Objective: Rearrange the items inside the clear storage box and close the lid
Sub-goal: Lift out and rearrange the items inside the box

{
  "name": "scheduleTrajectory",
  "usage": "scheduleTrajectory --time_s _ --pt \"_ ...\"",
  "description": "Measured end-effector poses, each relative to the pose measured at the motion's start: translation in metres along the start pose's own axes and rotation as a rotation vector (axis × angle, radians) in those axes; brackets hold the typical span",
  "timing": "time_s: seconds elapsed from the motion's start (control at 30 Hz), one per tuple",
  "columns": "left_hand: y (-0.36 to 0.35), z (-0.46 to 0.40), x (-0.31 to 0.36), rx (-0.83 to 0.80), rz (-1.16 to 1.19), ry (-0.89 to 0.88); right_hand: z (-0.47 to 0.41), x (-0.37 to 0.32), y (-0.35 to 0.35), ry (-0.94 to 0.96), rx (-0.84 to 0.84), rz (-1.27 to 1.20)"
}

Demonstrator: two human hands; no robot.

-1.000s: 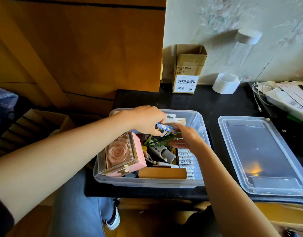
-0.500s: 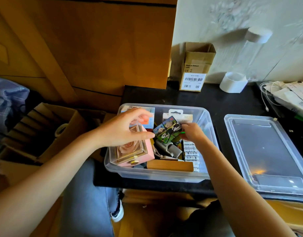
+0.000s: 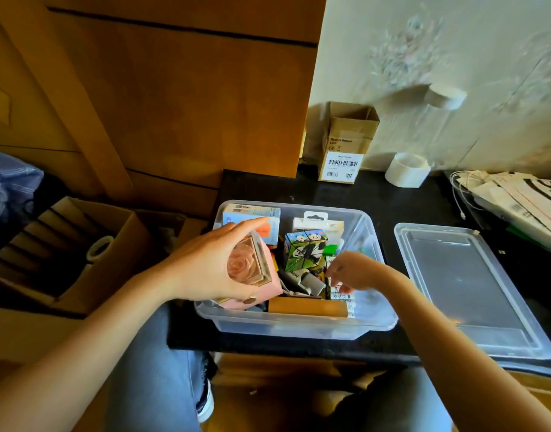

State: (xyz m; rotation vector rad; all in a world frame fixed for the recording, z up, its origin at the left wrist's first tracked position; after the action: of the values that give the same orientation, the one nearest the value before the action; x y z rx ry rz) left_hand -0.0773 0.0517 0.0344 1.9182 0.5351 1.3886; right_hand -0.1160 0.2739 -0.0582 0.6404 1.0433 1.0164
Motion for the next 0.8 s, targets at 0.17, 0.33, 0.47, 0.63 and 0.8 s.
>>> scheduleTrajectory --time_s 0.17,0.33,0.47,0.63,0.8 --pt "0.009 -0.011 0.0 0.111 0.253 0.094 0.022 -0.01 -0.002 0.09 -0.183 -0.04" --pt "0.016 -0.029 -0.004 0.279 0.477 0.228 0.041 -0.02 -0.007 0.209 -0.361 -0.17" --pt "0.007 -0.035 -0.006 0.312 0.592 0.327 0.046 -0.031 -0.029 0.383 -0.337 0.015" --pt "-0.008 -0.038 -0.009 0.342 0.563 0.388 0.051 -0.051 -0.046 0.446 -0.275 0.001" --pt "-0.015 -0.036 -0.01 0.355 0.565 0.356 0.043 -0.05 -0.043 0.429 -0.403 0.117"
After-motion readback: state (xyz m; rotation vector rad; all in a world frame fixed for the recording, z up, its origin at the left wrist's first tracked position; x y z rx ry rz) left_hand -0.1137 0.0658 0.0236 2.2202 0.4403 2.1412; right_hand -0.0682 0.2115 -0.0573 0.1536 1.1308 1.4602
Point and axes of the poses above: each hand's wrist, its own z-axis away from the middle knuckle, its own y-axis out of the back of the hand, x = y × z, the point moved 9 cm from there along -z, towards the middle knuckle, and after that the axes turned 15 degrees about x, right-handed, at the moved point
